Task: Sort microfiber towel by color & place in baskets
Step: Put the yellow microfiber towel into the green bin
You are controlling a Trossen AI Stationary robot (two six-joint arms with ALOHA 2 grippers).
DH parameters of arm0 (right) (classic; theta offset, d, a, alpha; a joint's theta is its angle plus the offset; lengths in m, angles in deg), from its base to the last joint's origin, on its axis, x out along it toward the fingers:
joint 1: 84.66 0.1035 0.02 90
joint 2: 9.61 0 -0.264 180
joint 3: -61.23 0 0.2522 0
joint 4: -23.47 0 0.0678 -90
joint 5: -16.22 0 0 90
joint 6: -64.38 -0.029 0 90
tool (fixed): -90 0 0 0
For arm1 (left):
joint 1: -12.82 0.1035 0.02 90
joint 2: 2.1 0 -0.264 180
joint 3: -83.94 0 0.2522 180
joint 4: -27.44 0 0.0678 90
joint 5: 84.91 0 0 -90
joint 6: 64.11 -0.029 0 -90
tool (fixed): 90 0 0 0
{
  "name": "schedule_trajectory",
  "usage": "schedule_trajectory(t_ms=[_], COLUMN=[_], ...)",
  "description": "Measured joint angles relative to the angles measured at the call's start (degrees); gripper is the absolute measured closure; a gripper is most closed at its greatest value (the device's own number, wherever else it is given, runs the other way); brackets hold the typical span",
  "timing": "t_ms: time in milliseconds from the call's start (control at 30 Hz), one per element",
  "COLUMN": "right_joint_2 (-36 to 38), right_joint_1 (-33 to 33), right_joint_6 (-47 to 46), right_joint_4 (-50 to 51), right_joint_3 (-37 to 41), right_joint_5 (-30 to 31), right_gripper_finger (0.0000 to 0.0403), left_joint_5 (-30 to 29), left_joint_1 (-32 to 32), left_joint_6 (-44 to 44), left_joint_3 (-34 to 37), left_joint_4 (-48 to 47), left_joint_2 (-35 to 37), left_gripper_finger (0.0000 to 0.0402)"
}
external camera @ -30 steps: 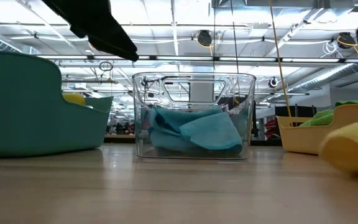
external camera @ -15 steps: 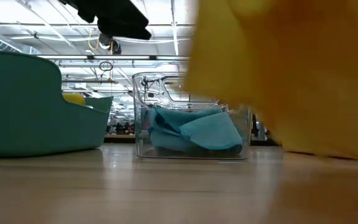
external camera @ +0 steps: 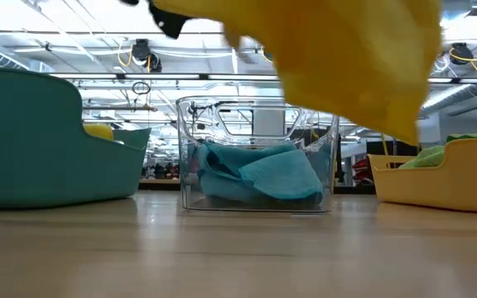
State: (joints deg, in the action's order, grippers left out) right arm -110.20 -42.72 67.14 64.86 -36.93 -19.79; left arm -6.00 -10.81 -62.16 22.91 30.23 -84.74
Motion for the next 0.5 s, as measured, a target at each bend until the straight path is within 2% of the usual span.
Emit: schedule_trajectory(t_ms=[267,500], right_joint_2=[0.02,0.09], right_joint_1=[-1.9,-4.54], right_joint_6=[23.1,35.01], right_joint_4=[-12.13,-19.56], right_joint_3=[-0.07,-0.07], right_joint_5=[-0.53,-8.98], right_gripper_finger=[0.0403,0.0403], left_joint_5=[3.68,5.92], left_joint_1=[-1.26,-2.42], left_joint_6=[-1.41,-3.81], left_joint_3=[0.0,0.0], left_joint_4=[16.52,19.3], left_joint_2=[-2.59,-2.76], left_gripper_finger=[0.0151,0.013])
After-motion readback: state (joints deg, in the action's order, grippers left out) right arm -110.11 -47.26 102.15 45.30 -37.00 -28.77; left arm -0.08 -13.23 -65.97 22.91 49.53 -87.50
